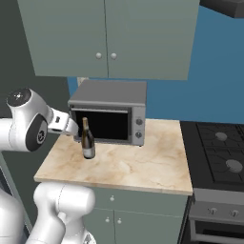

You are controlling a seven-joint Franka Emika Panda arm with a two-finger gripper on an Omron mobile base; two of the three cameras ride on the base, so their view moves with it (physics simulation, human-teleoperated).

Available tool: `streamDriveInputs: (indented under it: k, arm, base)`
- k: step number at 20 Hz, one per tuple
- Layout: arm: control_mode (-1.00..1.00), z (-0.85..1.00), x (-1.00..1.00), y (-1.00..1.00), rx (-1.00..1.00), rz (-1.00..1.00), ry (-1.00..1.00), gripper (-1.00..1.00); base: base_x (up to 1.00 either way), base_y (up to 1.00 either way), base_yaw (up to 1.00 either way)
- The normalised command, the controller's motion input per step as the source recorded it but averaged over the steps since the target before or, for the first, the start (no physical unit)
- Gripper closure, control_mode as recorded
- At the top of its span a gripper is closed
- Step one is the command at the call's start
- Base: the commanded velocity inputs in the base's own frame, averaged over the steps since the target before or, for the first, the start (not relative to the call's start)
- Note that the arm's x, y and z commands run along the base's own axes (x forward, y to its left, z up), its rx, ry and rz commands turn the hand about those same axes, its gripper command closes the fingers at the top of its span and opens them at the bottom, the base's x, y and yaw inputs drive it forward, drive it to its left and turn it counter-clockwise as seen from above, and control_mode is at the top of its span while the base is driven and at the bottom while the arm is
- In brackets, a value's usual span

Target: Move the drinks to the dining counter.

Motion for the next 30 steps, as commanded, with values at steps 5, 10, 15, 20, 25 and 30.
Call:
streamDriveInputs:
  k: [5, 10, 15, 20, 25, 30]
  arm:
    - [-1.00, -0.14, 0.02, -0.16, -0.07, 0.00, 0.00, -1.00]
    - [-1.00, -0.20, 0.10, -0.06, -0.02, 0.00, 0.01, -1.00]
    - [-1.00, -0.33, 0.16, 0.00, 0.00, 0.00, 0.00, -1.00]
    - [-1.00, -0.21, 0.30, 0.00, 0.00, 0.00, 0.00, -1.00]
    - [-1.00, -0.15, 0.35, 0.00, 0.00, 0.00, 0.01, -1.00]
    - [-1.00, -0.12, 0.37, 0.00, 0.00, 0.00, 0.02, -1.00]
  base:
    - [0.00, 0.00, 0.00]
    - [0.00, 0.00, 0.00]
    - [0.00, 0.00, 0.00]
    - [0.00, 0.00, 0.00]
    - [0.00, 0.00, 0.00]
    - [0.00, 0.00, 0.00]
